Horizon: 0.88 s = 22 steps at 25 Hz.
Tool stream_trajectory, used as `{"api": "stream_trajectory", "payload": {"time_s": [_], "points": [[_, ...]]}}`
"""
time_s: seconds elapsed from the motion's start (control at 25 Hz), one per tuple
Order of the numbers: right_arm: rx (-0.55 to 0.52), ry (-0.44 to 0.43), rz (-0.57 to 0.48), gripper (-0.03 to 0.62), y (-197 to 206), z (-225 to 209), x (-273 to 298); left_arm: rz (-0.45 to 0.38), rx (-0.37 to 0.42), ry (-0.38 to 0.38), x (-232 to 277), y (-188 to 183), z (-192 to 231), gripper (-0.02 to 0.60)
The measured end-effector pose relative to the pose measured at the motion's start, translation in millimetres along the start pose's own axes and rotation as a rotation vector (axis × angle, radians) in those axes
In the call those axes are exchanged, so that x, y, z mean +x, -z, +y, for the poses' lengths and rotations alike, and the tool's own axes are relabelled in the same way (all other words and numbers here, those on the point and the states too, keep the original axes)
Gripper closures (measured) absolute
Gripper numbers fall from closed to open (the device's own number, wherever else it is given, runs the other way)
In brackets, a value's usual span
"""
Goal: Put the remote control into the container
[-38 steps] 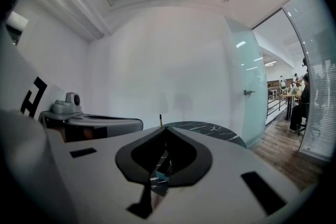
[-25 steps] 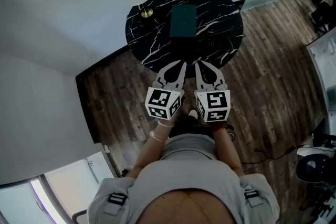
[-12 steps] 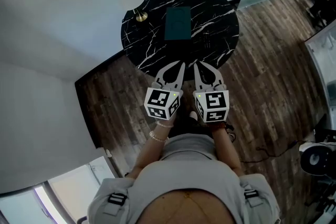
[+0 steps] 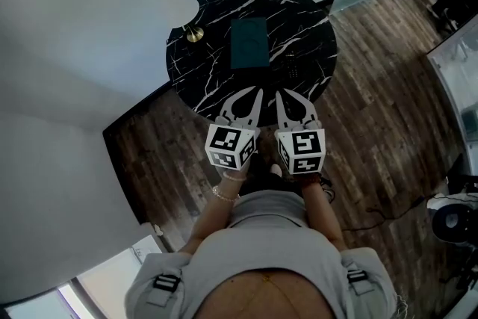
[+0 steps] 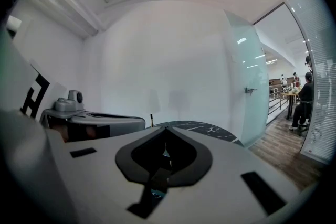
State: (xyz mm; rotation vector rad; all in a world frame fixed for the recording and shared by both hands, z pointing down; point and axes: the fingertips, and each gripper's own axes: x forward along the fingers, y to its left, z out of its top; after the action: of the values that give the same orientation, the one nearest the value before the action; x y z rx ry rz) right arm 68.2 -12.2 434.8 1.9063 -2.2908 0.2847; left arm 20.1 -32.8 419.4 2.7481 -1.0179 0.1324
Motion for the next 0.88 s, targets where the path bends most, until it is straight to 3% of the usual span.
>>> {"api": "stream_trajectory", "payload": {"time_s": [0.88], "points": [[0.045,0.115,0.033,0.583,0,-2,99,0.067,-0.01,0.141,61,1,82,0.58]]}}
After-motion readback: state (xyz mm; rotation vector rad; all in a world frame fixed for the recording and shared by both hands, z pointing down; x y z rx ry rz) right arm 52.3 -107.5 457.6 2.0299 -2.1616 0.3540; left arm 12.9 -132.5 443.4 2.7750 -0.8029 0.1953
